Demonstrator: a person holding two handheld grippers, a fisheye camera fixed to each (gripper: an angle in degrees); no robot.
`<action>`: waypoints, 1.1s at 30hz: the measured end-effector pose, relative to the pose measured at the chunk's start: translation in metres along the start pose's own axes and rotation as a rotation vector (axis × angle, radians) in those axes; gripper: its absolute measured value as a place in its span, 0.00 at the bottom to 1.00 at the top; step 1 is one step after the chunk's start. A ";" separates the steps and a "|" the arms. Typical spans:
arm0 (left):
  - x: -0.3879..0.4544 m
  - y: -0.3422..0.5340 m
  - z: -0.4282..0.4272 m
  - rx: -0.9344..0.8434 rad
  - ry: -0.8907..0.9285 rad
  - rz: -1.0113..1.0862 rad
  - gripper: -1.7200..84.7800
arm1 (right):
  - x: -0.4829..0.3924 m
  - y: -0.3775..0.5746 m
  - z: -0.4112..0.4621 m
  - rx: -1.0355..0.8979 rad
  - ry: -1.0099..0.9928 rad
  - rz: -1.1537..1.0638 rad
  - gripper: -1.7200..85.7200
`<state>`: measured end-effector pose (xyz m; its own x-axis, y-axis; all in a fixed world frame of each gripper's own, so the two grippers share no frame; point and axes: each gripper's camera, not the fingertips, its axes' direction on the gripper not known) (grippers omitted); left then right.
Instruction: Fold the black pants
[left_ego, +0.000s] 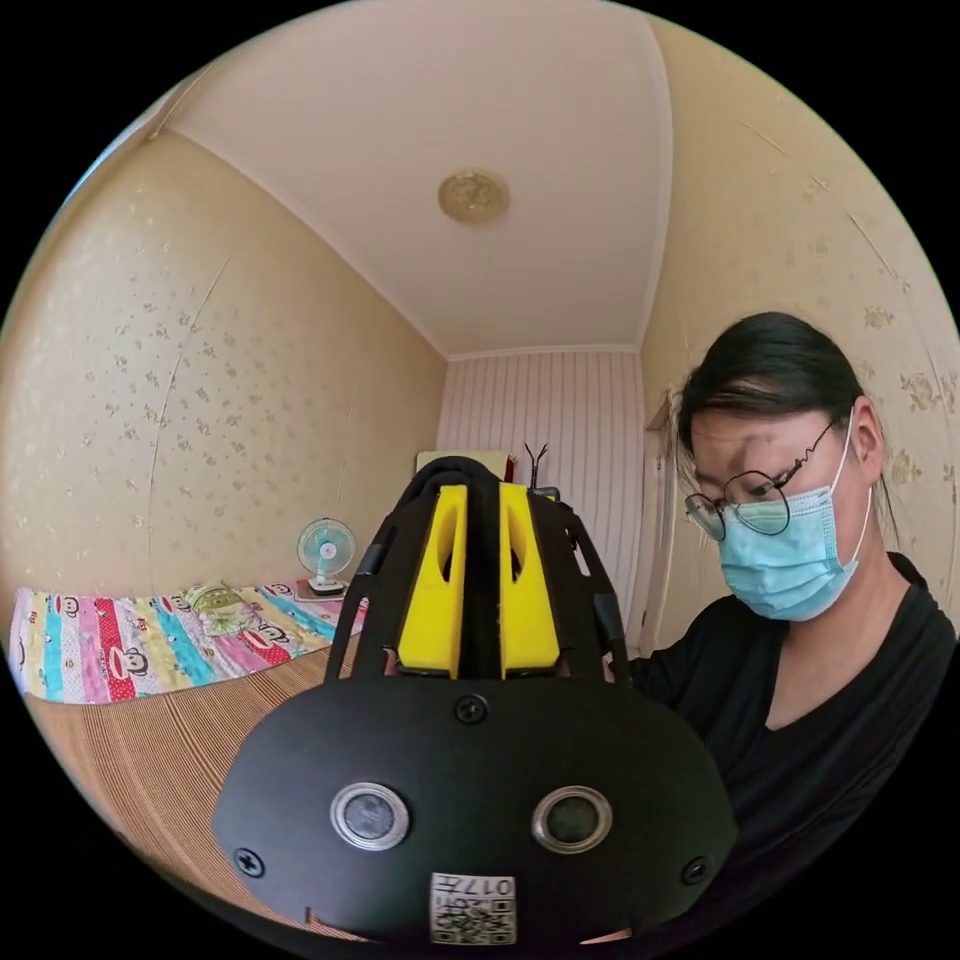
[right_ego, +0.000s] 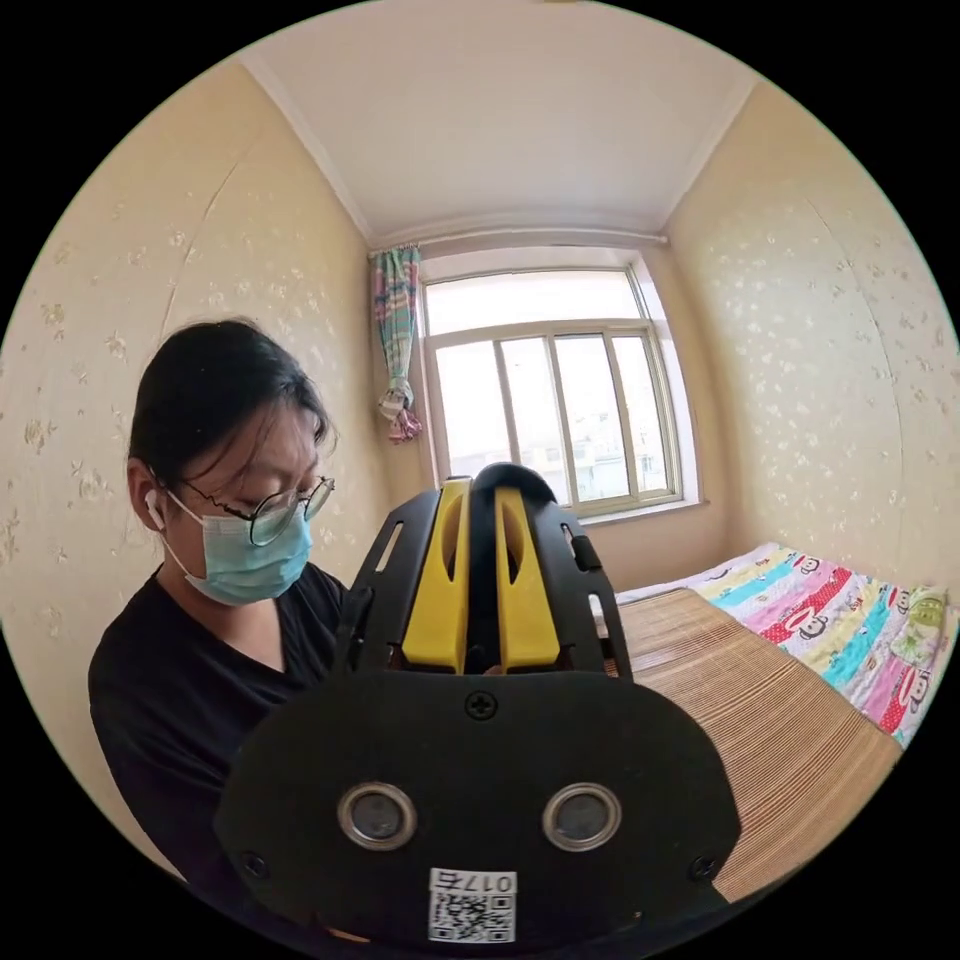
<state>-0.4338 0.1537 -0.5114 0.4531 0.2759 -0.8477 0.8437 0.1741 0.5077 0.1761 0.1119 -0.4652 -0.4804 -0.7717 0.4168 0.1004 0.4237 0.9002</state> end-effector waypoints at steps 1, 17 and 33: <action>-0.014 0.000 0.012 -0.036 -0.046 -0.033 0.09 | 0.015 -0.004 0.004 -0.010 0.037 0.061 0.05; -0.320 0.229 0.106 -0.534 -0.187 -0.593 0.08 | 0.338 0.157 0.114 -0.309 0.229 0.704 0.04; -0.170 0.473 0.051 -0.726 0.113 -0.851 0.08 | 0.178 0.363 0.110 -0.659 0.257 0.815 0.04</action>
<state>-0.0967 0.1411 -0.1348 -0.2509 -0.1176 -0.9608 0.4819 0.8457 -0.2293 0.0310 0.1805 -0.0786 0.1328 -0.4815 0.8663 0.7935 0.5754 0.1982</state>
